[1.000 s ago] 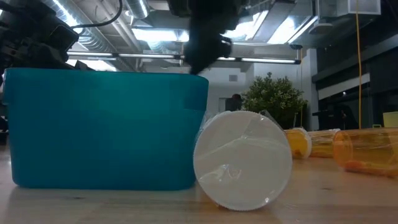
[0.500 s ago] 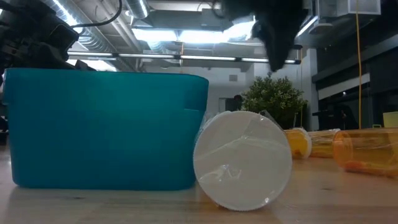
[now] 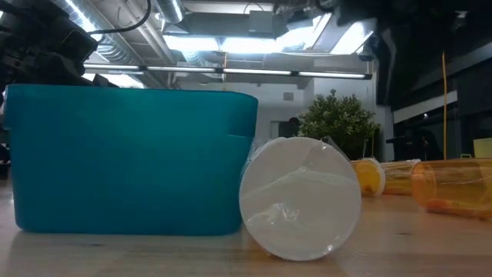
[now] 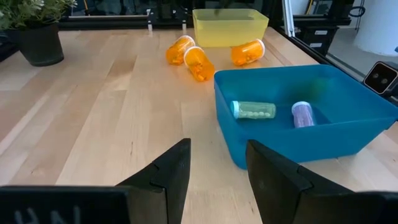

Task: Pick and place medicine bottles into bin by pill shape (circle, oval)
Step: Put the small yellow pill bottle into the blue bin

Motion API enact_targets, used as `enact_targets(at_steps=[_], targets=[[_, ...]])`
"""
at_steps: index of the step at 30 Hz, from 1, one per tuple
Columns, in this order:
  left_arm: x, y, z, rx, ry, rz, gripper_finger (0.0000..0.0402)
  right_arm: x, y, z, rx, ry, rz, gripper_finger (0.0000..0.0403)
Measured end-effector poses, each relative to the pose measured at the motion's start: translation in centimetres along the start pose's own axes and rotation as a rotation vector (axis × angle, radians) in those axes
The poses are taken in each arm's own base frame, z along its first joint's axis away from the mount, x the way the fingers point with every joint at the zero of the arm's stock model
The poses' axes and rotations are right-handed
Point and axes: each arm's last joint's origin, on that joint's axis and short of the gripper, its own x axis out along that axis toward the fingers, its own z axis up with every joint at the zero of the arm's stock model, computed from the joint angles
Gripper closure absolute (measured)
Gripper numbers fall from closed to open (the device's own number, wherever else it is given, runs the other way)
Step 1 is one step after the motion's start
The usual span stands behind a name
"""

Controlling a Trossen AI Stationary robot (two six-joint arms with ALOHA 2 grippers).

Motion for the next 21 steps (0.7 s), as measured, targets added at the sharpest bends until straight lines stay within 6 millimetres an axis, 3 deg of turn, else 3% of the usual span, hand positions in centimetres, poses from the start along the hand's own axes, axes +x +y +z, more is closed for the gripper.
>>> enact_targets(at_steps=[3,8,14,21], targets=[[0.0,0.0,0.1,0.0,-0.005,0.0,0.0254,1.5,0.6,-0.4,0.014,-0.137,0.187,0.0235],[0.0,0.0,0.1,0.005,-0.01,0.0,0.0254,2.5,1.2,1.0,0.023,-0.435,0.356,0.0235],[0.0,0.0,0.1,0.006,-0.009,0.0,0.0254,2.4,1.4,2.1,-0.051,-0.606,0.391,0.0235],[0.0,0.0,0.1,0.007,-0.009,0.0,0.0254,2.1,1.2,2.6,0.021,-0.661,0.374,0.0232]])
